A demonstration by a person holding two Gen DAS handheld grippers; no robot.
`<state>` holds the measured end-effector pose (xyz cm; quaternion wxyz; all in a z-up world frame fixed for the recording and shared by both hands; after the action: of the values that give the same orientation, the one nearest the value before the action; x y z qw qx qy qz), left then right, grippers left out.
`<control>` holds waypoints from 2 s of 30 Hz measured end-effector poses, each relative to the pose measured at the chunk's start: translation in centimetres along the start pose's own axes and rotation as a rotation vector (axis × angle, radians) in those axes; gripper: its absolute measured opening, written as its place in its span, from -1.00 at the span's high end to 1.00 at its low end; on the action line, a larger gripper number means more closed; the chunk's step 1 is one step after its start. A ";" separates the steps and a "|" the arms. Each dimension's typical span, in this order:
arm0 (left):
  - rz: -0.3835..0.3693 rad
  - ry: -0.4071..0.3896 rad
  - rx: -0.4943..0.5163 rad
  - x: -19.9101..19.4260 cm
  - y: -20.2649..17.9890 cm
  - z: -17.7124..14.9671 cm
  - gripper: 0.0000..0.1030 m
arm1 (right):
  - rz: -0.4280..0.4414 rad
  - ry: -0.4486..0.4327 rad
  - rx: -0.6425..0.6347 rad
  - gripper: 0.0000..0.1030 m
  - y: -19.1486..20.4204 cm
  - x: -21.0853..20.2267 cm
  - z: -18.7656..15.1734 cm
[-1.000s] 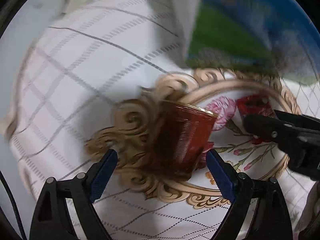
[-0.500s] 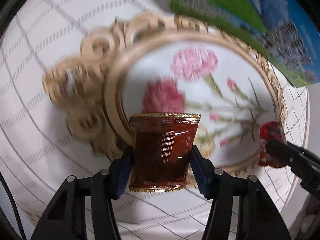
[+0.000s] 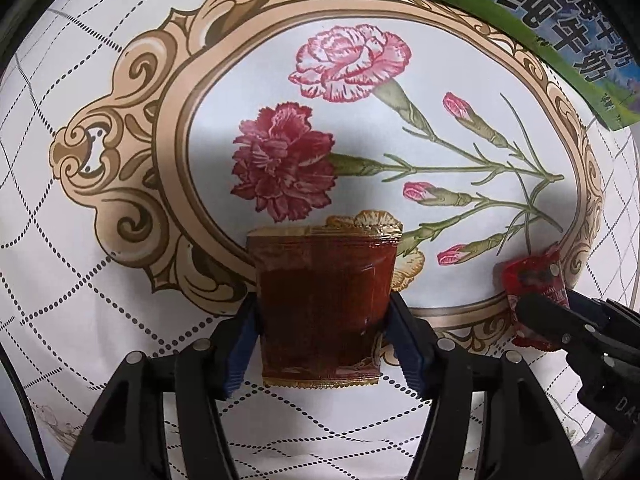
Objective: Organize snacks
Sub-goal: 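Carry the dark red packet with the left tool while the right tool carries the red packet into the box, then open both tools to drop the packets into the box and pull back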
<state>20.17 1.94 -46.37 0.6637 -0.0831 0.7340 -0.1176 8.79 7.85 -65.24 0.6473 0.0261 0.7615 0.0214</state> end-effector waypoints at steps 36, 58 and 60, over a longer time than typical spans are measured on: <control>-0.270 -0.259 0.191 -18.0 -16.2 7.1 -0.02 | 0.187 -0.290 0.036 0.27 0.6 -15.0 4.5; -0.132 -0.037 0.071 -10.9 -13.3 22.9 -0.43 | -0.078 -0.231 0.153 -0.37 -11.1 -14.5 19.4; -0.129 -0.044 0.068 -10.7 -13.1 23.1 -0.61 | -0.086 -0.220 0.146 -0.80 -11.0 -14.1 19.5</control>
<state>43.80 -9.06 -34.52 0.6733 -0.1102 0.7078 -0.1831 30.21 -4.06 -55.18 0.7235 0.0424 0.6859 -0.0649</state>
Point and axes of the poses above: each gripper's, at about its wrist camera, not at the fingertips, and x roughly the way its jaws point, y to its left, z to its top, the point moved 9 cm from there along x, roughly the way its jaws point, and after that the axes turned 14 degrees about -z, right-handed, at the moved point
